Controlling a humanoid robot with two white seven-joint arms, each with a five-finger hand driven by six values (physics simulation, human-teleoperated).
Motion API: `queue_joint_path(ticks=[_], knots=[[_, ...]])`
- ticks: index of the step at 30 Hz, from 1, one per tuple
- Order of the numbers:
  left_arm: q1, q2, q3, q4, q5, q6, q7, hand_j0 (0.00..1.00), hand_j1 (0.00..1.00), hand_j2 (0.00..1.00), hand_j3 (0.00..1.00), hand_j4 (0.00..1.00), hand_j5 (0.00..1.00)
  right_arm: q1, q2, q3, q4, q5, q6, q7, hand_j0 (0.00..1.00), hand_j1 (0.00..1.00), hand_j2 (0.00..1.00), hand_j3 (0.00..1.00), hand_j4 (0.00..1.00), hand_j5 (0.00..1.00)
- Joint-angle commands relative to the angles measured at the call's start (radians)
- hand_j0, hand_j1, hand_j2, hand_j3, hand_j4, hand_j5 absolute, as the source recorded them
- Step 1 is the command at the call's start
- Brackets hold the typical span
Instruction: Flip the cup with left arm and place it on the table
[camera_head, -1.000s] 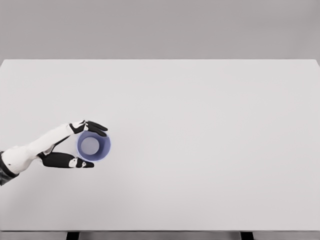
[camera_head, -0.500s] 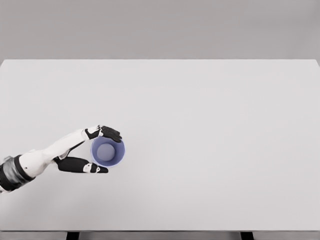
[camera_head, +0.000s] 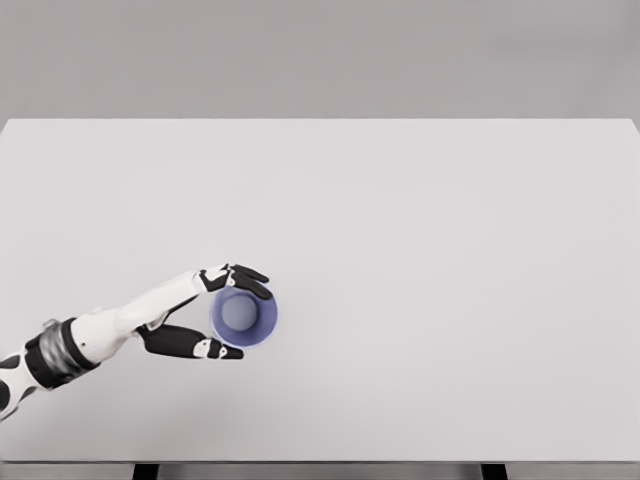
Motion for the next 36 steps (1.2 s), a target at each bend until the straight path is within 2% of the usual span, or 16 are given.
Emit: queue_joint_path(ticks=[1, 21, 30, 36], knots=[[0.000, -0.005, -0.010, 0.000, 0.005, 0.000, 0.000, 0.71, 0.71, 0.71, 0.71, 0.71, 0.71, 0.002, 0.000, 0.000, 0.000, -0.001, 0.000, 0.000, 1.00, 1.00, 1.00, 1.00, 1.00, 1.00], [-0.002, 0.003, -0.053, 0.000, 0.016, 0.000, 0.008, 0.72, 0.72, 0.72, 0.72, 0.72, 0.72, 0.002, 0.000, 0.000, 0.000, -0.001, 0.000, 0.000, 1.00, 1.00, 1.00, 1.00, 1.00, 1.00], [-0.072, 0.008, -0.165, 0.001, 0.057, 0.000, 0.010, 0.72, 0.72, 0.72, 0.72, 0.72, 0.72, 0.002, 0.000, 0.000, 0.000, -0.001, 0.000, 0.000, 1.00, 1.00, 1.00, 1.00, 1.00, 1.00], [-0.081, 0.009, -0.178, 0.003, 0.062, 0.000, 0.010, 0.72, 0.72, 0.72, 0.72, 0.72, 0.72, 0.002, 0.000, 0.000, 0.000, -0.001, 0.000, 0.000, 1.00, 1.00, 1.00, 1.00, 1.00, 1.00]])
